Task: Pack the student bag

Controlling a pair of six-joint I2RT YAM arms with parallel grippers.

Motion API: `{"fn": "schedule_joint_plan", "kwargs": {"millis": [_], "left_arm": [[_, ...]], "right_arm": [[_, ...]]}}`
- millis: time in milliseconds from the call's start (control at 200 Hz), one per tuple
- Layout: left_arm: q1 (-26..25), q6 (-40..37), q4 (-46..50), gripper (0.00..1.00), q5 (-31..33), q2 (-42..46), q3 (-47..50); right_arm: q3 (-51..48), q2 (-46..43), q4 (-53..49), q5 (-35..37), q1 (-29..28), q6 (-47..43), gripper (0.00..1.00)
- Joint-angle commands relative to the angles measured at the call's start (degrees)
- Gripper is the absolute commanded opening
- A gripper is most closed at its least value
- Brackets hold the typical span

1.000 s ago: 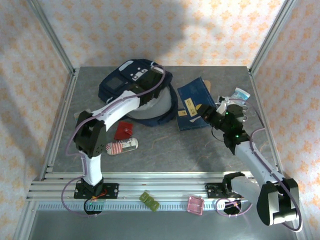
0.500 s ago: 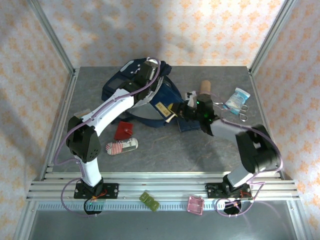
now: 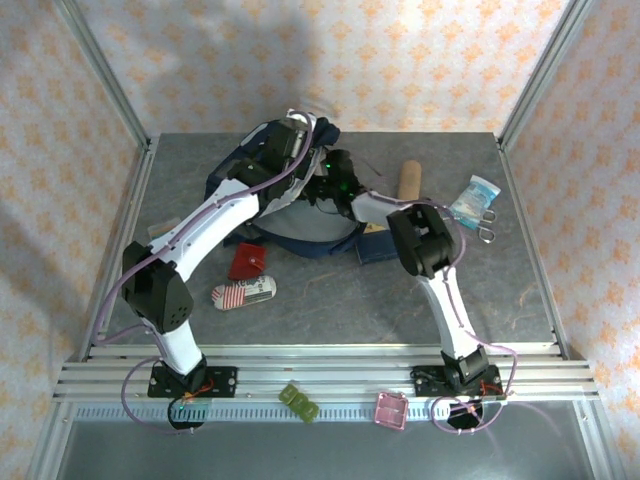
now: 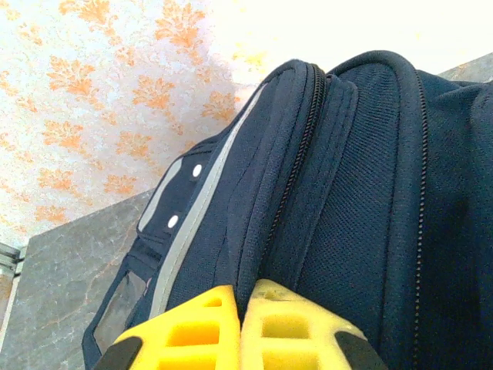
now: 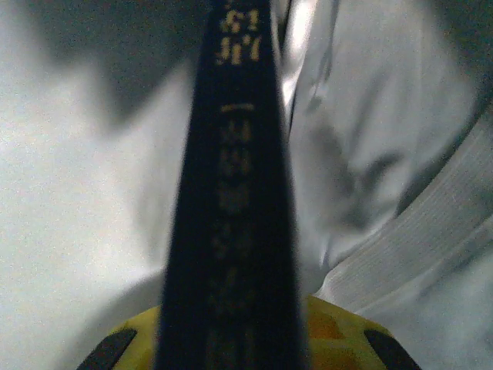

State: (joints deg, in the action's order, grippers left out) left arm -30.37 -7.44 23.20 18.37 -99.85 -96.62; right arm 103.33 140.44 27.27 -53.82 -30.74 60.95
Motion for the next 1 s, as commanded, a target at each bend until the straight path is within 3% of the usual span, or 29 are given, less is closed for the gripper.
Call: {"fn": "schedule_joint_plan", "kwargs": {"millis": [0,65,130,190,285,440,636,836,956,996], "left_arm": [[-0.3,0.3,-5.0,0.00,0.8,4.1,-2.6],[-0.3,0.8,-5.1,0.00,0.9,3.9,-1.9],[-0.3,1.3,-5.7,0.00,1.3,3.9,-0.6],[-0.2,1.6,-6.4,0.00,2.1,3.8,0.8],[0.1,2.1,-6.8,0.00,3.5,3.2,2.2],[1.8,3.6,-7.3,0.00,4.5,2.2,3.6],[2.4,2.9,-9.2,0.00,8.6,1.1,6.2],[2.9,1.1,-11.4,0.00,13.1,-1.5,10.7],[2.7,3.1,-11.2,0.00,11.4,-1.9,12.3],[2.5,4.5,-10.2,0.10,10.1,-1.9,12.0]], "right_arm": [[15.4,7.9,-7.8,2.1,-1.5,2.3,0.08],[22.9,12.2,-12.9,2.9,-1.8,2.3,0.17],[26.2,13.8,-17.0,2.9,-1.8,0.9,0.38],[24.6,11.6,-22.3,4.2,-1.7,-3.3,0.55],[14.8,3.6,-26.0,5.9,-1.2,-9.0,0.67],[-7.3,-12.6,-24.5,8.6,0.9,-14.0,0.72],[-24.9,-29.0,-26.5,11.6,3.5,-20.3,0.72],[-36.3,-43.4,-33.7,20.2,7.7,-26.3,0.72],[-41.9,-48.2,-37.8,27.6,11.8,-29.4,0.71],[-43.5,-48.8,-38.8,29.9,13.4,-30.2,0.70]]}}
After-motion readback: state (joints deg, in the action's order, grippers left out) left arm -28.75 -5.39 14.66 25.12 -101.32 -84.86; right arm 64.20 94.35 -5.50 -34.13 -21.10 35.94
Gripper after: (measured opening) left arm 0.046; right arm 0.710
